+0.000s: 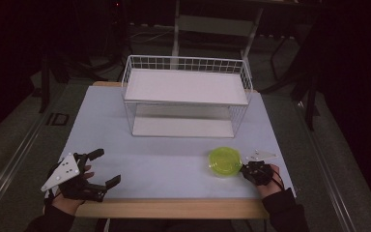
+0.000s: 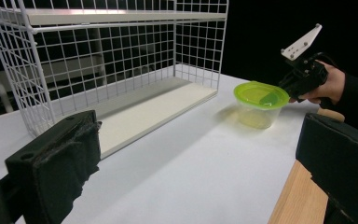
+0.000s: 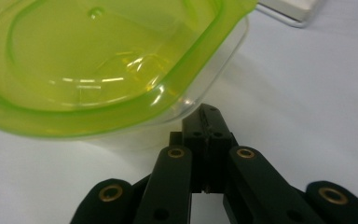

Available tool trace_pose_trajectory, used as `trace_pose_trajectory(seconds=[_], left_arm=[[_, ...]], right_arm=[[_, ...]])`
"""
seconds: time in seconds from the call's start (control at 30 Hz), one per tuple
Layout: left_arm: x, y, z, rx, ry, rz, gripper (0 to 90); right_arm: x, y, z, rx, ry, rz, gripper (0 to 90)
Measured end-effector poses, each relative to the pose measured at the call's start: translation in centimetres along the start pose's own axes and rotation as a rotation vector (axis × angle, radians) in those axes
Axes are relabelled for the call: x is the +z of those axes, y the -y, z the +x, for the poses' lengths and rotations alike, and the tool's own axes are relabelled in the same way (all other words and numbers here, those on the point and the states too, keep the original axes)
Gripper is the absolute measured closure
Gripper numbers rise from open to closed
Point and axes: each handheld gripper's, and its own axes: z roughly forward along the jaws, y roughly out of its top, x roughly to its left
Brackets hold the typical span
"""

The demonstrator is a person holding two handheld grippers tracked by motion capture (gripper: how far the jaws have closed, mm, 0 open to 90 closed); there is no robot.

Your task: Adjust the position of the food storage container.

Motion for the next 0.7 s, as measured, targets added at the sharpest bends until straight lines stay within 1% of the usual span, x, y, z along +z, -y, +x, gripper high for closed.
trace_pose_trajectory(seconds=[0.1,0.17,0.2,0.27,0.3,0.37,0.53,0.6,0.67,0.7], left_arm=[[0.0,0.0,0.0,-0.001,-0.001,0.000,0.5],[0.0,0.0,0.0,0.001,-0.002,0.001,0.4],[0.0,0.0,0.0,0.001,-0.002,0.000,0.5],[0.0,0.0,0.0,0.003,-0.003,0.001,0.5],[0.0,0.0,0.0,0.002,-0.003,0.000,0.5],[0.0,0.0,0.0,0.001,-0.002,-0.001,0.5],[-0.1,0.0,0.0,0.004,0.000,0.000,0.5],[-0.1,0.0,-0.1,0.006,0.002,0.000,0.5],[-0.1,0.0,-0.1,0.008,0.002,0.000,0.5],[-0.1,0.0,-0.1,0.009,0.002,0.001,0.5]], right_arm=[[0.4,-0.5,0.7,-0.027,-0.029,0.011,90.0],[0.7,-1.0,1.2,-0.044,-0.038,0.019,90.0],[0.9,-1.3,1.5,-0.047,-0.049,0.021,90.0],[1.0,-1.4,1.7,-0.051,-0.052,0.023,90.0],[1.4,-1.9,2.1,-0.057,-0.069,0.025,90.0],[1.8,-2.4,2.7,-0.069,-0.073,0.029,90.0],[2.9,-3.5,4.1,-0.094,-0.103,0.039,90.0],[3.3,-3.9,4.6,-0.113,-0.101,0.045,90.0],[3.8,-4.3,4.9,-0.109,-0.111,0.043,90.0],[4.0,-4.5,5.1,-0.117,-0.112,0.047,90.0]])
